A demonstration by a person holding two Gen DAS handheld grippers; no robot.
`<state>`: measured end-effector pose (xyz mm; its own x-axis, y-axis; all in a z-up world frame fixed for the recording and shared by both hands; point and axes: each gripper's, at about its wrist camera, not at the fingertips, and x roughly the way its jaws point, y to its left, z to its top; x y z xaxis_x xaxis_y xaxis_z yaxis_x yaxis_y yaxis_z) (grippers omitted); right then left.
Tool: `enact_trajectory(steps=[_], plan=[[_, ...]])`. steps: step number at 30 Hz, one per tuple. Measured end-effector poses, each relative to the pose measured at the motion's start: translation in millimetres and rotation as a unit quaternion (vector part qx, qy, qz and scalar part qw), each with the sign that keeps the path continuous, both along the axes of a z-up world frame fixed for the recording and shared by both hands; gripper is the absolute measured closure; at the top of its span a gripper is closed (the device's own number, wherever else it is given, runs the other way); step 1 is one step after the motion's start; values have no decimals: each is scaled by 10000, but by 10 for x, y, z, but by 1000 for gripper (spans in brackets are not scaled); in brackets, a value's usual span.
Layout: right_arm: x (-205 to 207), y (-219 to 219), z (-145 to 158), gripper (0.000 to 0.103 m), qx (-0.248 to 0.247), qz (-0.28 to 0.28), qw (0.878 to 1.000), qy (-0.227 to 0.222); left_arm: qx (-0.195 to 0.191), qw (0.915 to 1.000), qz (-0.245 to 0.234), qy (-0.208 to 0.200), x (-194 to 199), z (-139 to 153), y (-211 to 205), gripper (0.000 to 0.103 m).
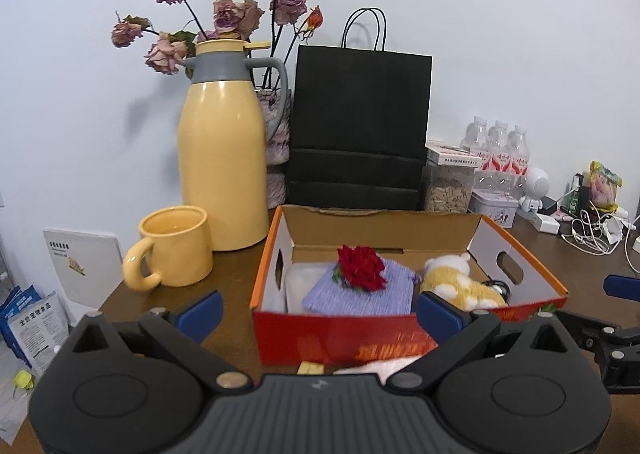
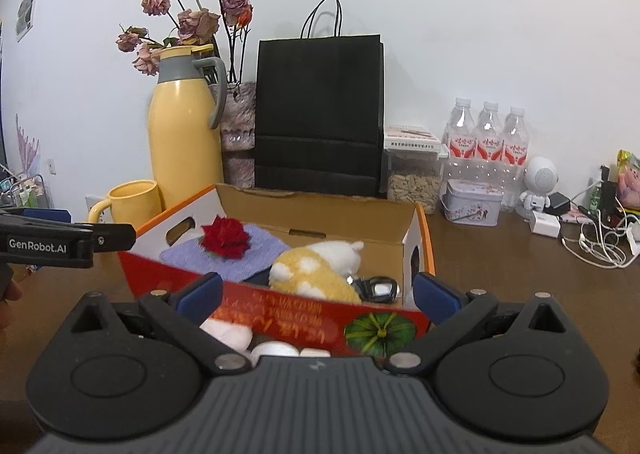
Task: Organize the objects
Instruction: 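Release the rose onto the purple cloth and withdraw both tools from the box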
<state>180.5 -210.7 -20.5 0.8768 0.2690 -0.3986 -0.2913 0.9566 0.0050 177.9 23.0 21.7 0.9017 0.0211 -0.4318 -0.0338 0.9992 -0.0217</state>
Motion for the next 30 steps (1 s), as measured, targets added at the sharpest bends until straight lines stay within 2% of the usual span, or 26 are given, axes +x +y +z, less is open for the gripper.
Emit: enact_trajectory(steps=[17, 24, 30], plan=[[-555, 2, -113, 0, -37, 107, 9997, 219, 114, 9996, 40, 236, -607, -107, 94, 0], [-738, 154, -199, 0, -120, 352, 9986, 379, 190, 9987, 141, 459, -815, -219, 263, 0], [-810, 431, -351, 0, -258, 791, 9941, 695, 179, 9978, 181, 615, -957, -322, 423, 0]])
